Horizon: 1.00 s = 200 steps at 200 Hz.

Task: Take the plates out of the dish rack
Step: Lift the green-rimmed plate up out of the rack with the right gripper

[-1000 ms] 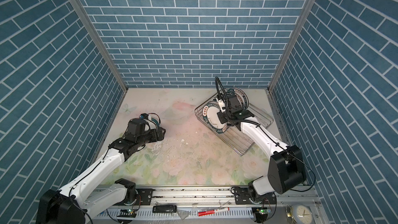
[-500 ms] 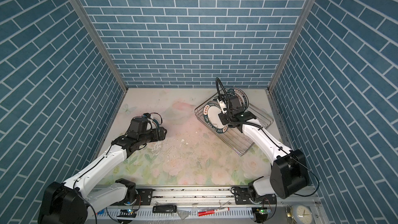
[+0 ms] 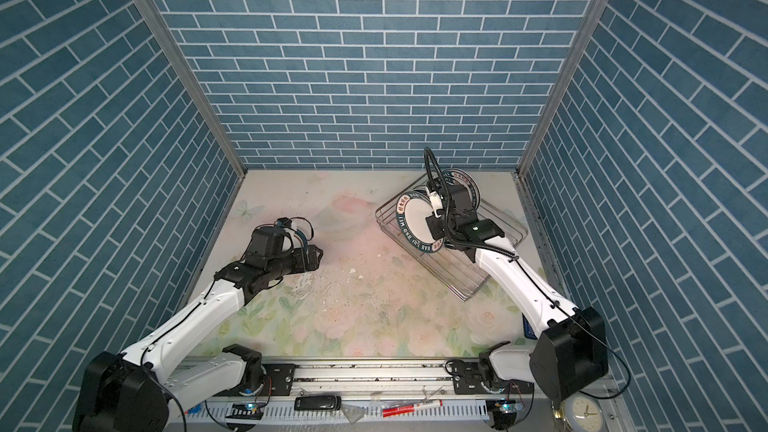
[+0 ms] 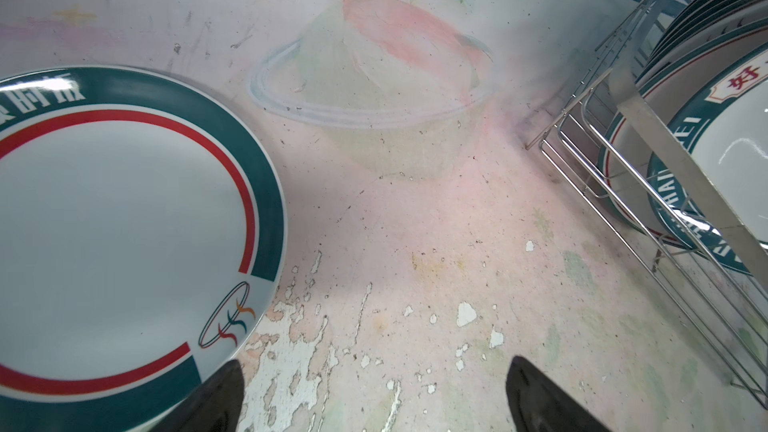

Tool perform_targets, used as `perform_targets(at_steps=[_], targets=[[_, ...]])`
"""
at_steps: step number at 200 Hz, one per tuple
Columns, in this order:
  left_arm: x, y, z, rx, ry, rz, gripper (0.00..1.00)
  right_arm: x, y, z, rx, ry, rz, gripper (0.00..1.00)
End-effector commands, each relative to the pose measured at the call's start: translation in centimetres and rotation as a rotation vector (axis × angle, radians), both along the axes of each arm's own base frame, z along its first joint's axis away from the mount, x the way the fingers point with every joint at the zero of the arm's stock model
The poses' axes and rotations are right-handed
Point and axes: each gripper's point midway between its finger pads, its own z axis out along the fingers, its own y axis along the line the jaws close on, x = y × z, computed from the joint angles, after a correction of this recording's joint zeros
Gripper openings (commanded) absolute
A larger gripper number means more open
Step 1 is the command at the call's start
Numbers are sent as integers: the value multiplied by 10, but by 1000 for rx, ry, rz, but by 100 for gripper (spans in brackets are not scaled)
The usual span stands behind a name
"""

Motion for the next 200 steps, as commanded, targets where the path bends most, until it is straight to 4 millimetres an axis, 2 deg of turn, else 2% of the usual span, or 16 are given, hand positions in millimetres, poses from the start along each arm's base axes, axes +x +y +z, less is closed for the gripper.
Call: perform_targets(at_steps=[1, 46, 136, 169, 200], targets=[[2, -8, 2, -8, 5, -44, 99, -4, -1, 17, 58, -38, -35, 1], [4, -6, 1, 0, 1, -30, 99, -8, -6, 32, 74, -74, -46, 1], [7, -10, 8, -36, -8, -23, 99, -20, -17, 82, 143, -210, -72, 0], [7, -9, 13, -45, -17, -11, 99, -31, -17, 108, 254, -299, -64, 1], [5, -10, 22, -69, -49, -8, 99, -40, -14, 122, 416, -338, -78, 0]])
